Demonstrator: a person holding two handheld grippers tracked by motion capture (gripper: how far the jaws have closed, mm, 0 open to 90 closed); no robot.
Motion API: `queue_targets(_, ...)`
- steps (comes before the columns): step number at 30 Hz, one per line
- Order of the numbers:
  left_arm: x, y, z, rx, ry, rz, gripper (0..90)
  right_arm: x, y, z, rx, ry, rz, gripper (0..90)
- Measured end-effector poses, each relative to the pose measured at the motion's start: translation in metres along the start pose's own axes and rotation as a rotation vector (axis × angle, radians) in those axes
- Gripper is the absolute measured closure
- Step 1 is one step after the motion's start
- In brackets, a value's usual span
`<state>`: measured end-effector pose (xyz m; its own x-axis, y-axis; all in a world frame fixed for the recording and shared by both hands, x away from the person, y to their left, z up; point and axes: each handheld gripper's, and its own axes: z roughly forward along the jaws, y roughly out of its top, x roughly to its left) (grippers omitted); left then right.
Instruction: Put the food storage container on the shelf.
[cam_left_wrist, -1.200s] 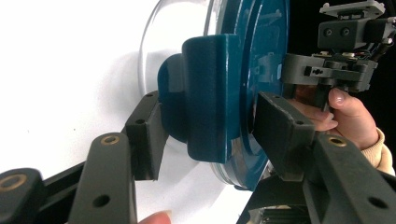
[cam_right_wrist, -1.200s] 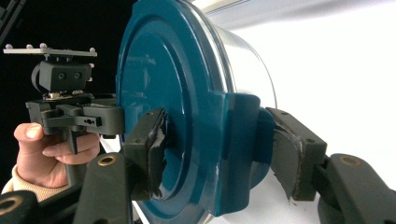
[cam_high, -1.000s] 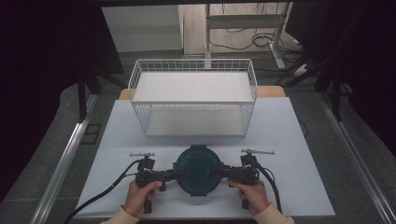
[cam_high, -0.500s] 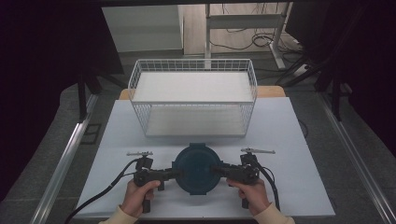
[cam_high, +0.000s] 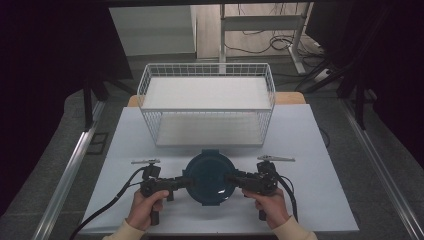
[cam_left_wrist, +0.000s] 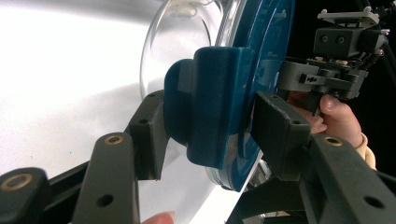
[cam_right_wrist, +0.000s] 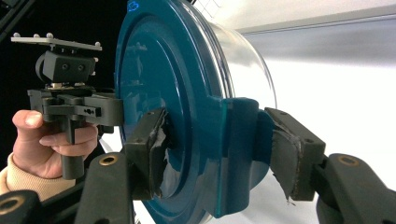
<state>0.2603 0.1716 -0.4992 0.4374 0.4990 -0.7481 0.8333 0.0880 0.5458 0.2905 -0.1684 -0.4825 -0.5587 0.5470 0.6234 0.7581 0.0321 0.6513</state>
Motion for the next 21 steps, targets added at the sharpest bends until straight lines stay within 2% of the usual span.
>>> queue_targets(6, -0.007, 0.004, -0.002, -0.004, 0.01, 0.032, 47.1, 0.002, 0.003, -0.002, -0.011, 0.006, -0.009, 41.9)
queue_targets(21, -0.011, 0.016, -0.009, -0.022, 0.0, 0.048, 47.1, 0.012, 0.016, -0.004, -0.027, 0.003, -0.05, 41.9)
